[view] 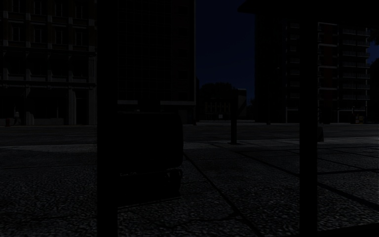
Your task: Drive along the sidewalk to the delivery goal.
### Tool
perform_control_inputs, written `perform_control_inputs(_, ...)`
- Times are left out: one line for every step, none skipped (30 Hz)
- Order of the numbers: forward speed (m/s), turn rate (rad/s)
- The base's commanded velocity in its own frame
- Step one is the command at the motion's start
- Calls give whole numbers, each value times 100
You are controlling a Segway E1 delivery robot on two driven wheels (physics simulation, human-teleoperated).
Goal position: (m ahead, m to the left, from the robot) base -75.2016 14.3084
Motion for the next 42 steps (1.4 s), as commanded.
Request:
perform_control_inputs(0, 0)
perform_control_inputs(0, 0)
perform_control_inputs(0, 0)
perform_control_inputs(0, 0)
perform_control_inputs(0, 0)
perform_control_inputs(0, 0)
perform_control_inputs(0, 0)
perform_control_inputs(0, 0)
perform_control_inputs(0, 0)
perform_control_inputs(0, 0)
perform_control_inputs(0, 0)
perform_control_inputs(0, 0)
perform_control_inputs(0, 0)
perform_control_inputs(0, 0)
perform_control_inputs(0, 0)
perform_control_inputs(0, 0)
perform_control_inputs(0, 0)
perform_control_inputs(0, 0)
perform_control_inputs(0, 0)
perform_control_inputs(0, 0)
perform_control_inputs(0, 0)
perform_control_inputs(0, 0)
perform_control_inputs(0, 0)
perform_control_inputs(0, 0)
perform_control_inputs(0, 0)
perform_control_inputs(0, 0)
perform_control_inputs(0, 0)
perform_control_inputs(0, 0)
perform_control_inputs(0, 0)
perform_control_inputs(0, 0)
perform_control_inputs(0, 2)
perform_control_inputs(0, 5)
perform_control_inputs(0, 8)
perform_control_inputs(0, 10)
perform_control_inputs(0, 11)
perform_control_inputs(0, 11)
perform_control_inputs(0, 11)
perform_control_inputs(0, 11)
perform_control_inputs(0, 11)
perform_control_inputs(0, 11)
perform_control_inputs(0, 11)
perform_control_inputs(0, 11)
